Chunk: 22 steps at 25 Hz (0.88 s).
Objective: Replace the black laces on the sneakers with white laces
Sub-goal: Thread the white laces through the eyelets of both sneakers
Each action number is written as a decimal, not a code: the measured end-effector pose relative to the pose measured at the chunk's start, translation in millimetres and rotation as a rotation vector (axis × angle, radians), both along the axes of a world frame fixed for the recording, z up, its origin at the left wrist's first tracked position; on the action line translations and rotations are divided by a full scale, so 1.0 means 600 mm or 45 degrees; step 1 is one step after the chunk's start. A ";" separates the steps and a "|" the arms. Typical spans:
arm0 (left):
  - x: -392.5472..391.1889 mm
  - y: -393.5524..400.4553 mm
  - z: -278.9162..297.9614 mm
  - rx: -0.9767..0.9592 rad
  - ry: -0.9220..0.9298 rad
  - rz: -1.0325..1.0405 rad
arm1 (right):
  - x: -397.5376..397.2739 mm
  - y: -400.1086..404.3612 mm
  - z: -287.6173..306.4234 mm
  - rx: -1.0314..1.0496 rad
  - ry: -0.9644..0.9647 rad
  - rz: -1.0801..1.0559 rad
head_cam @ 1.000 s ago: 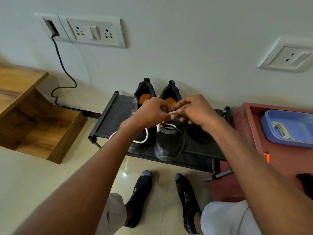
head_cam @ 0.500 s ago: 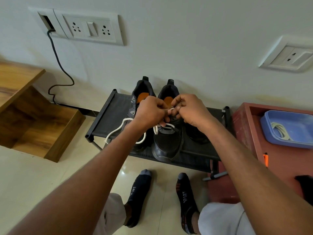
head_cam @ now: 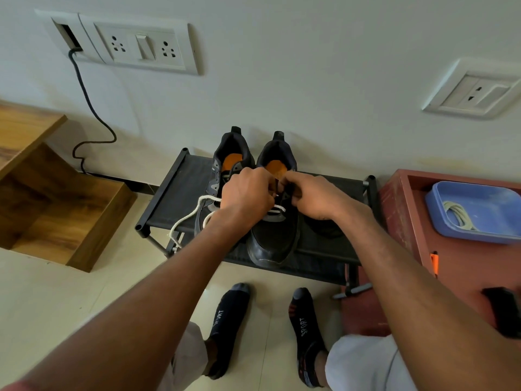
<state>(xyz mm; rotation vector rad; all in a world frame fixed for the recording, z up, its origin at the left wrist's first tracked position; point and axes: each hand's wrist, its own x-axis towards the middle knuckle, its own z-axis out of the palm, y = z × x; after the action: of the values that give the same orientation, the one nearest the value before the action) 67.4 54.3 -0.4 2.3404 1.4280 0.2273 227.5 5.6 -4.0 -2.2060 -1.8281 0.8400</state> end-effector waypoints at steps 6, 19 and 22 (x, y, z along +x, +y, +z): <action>0.008 0.006 -0.020 -0.151 -0.140 0.014 | 0.013 0.001 -0.001 0.012 0.083 -0.045; 0.010 0.026 -0.038 -0.309 -0.162 -0.060 | 0.014 0.008 -0.005 0.006 0.127 -0.023; 0.015 0.025 -0.038 -0.364 -0.169 -0.042 | 0.011 0.007 -0.006 0.028 0.106 -0.024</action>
<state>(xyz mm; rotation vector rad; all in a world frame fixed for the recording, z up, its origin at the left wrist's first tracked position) 76.3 69.5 -23.0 2.0755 1.2666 0.1546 234.0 9.9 -7.7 -2.1378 -1.7672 0.8895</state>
